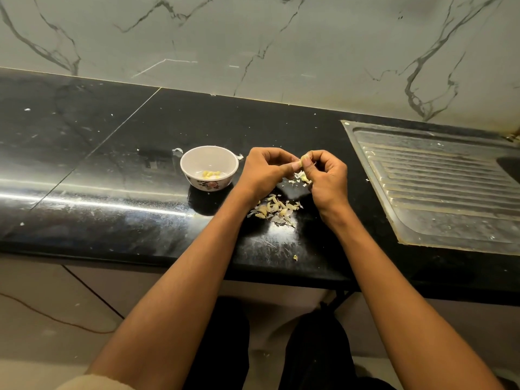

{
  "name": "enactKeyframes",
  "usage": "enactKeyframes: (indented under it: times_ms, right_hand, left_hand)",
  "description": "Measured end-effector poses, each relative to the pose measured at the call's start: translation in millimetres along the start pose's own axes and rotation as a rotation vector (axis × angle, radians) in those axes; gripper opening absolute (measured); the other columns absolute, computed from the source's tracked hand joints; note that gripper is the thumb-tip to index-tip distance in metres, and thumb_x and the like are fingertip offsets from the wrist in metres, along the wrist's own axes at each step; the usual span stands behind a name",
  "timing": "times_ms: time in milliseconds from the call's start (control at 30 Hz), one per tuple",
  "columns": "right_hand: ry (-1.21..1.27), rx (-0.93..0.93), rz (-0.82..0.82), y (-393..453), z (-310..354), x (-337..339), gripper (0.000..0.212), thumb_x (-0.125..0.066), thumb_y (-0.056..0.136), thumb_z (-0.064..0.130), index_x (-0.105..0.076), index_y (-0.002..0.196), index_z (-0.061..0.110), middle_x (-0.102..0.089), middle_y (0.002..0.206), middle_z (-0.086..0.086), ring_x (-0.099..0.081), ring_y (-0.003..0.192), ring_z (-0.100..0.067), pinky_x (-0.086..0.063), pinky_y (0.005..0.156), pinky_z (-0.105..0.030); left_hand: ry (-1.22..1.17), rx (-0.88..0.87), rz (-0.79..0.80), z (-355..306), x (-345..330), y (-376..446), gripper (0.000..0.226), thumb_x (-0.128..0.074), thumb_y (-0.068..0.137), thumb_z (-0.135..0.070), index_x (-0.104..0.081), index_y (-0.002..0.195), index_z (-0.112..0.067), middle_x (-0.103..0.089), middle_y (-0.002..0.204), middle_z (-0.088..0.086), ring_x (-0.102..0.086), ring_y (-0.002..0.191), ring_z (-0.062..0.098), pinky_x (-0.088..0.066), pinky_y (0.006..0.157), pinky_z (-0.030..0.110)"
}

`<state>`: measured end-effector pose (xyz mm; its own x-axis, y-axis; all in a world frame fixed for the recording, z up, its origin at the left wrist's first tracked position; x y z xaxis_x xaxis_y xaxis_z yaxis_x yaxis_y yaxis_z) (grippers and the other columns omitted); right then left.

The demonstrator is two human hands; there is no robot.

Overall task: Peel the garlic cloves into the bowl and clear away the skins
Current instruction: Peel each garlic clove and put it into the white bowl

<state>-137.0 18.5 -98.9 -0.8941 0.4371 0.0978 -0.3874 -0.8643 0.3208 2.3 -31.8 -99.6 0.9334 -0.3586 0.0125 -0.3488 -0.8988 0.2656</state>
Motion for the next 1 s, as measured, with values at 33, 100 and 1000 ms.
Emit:
enactKeyframes:
  times_ms: [33,100,1000]
  right_hand:
    - [0.007,-0.002,0.001,0,1,0,0.018,-0.066,0.098,0.006,-0.066,0.083,0.016,-0.064,0.079,0.001,-0.058,0.076,-0.014,-0.053,0.072,-0.031]
    - [0.028,-0.006,-0.001,1,2,1,0.018,-0.069,0.096,0.004,-0.069,0.082,0.015,-0.067,0.079,0.0,-0.062,0.077,-0.014,-0.057,0.073,-0.029]
    - [-0.428,0.42,-0.039,-10,7,8,0.01,-0.075,0.082,0.018,-0.083,0.086,0.013,-0.077,0.078,0.0,-0.07,0.064,-0.012,-0.058,0.059,-0.039]
  left_hand:
    - [-0.001,0.001,-0.006,0,0,0,0.013,-0.079,0.086,-0.007,-0.076,0.094,0.003,-0.074,0.079,0.007,-0.067,0.069,0.015,-0.052,0.063,0.02]
    - [-0.018,0.013,-0.019,1,0,2,0.014,-0.078,0.087,-0.006,-0.074,0.095,0.005,-0.073,0.079,0.007,-0.067,0.067,0.013,-0.051,0.062,0.019]
    - [-0.088,0.077,-0.04,2,5,0,0.007,-0.075,0.087,0.001,-0.079,0.089,-0.005,-0.076,0.077,0.011,-0.066,0.068,0.015,-0.055,0.069,0.027]
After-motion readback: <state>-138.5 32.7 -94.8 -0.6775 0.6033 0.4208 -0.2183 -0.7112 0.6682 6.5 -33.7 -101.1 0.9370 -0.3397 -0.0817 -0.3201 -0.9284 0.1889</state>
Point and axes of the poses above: each hand's wrist, its own y-axis towards the middle knuckle, its own x-axis out of the back of the hand, z = x × y, the point moved 2 cm from there along y, towards the middle knuckle
